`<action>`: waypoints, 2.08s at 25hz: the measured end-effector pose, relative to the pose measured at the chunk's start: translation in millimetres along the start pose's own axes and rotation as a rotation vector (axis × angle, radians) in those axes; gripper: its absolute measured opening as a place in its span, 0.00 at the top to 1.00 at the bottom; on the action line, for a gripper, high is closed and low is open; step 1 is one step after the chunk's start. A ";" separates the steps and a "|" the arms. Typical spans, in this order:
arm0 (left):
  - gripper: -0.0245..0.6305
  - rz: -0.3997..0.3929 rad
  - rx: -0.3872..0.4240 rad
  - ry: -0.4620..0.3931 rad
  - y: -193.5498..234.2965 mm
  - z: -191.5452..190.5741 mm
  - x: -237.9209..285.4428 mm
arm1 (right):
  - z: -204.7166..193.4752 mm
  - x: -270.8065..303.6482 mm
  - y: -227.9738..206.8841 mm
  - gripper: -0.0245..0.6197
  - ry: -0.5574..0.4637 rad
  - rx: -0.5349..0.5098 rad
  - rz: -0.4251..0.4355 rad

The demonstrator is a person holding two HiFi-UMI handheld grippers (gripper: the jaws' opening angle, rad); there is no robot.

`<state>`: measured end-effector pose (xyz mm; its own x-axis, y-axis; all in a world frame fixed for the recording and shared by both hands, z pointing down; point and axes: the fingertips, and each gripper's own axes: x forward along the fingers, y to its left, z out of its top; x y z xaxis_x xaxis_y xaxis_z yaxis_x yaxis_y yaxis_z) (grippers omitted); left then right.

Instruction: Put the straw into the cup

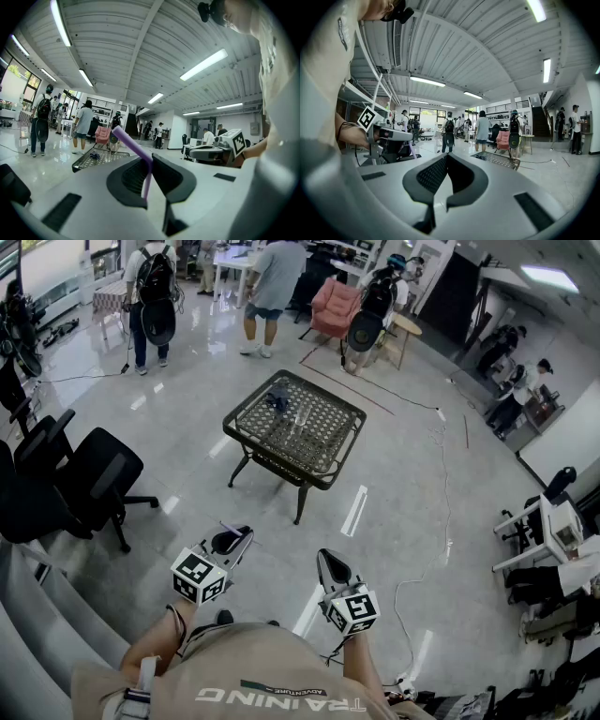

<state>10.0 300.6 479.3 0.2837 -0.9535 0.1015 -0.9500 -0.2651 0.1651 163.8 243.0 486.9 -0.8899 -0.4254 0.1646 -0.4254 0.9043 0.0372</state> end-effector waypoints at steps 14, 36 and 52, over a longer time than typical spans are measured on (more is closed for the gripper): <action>0.90 -0.016 0.017 -0.022 16.8 4.2 -12.2 | 3.3 15.1 1.5 0.94 -0.022 -0.016 -0.087; 0.90 0.020 0.002 0.013 45.9 18.1 92.1 | -23.3 61.3 -78.6 0.94 -0.008 0.021 -0.041; 0.90 0.103 0.006 0.059 79.2 22.9 170.6 | -24.1 118.8 -131.0 0.94 0.019 -0.005 0.085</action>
<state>-19.8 113.6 487.3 0.1913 -0.9657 0.1756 -0.9753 -0.1670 0.1445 117.7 74.9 525.4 -0.9195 -0.3465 0.1855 -0.3476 0.9372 0.0272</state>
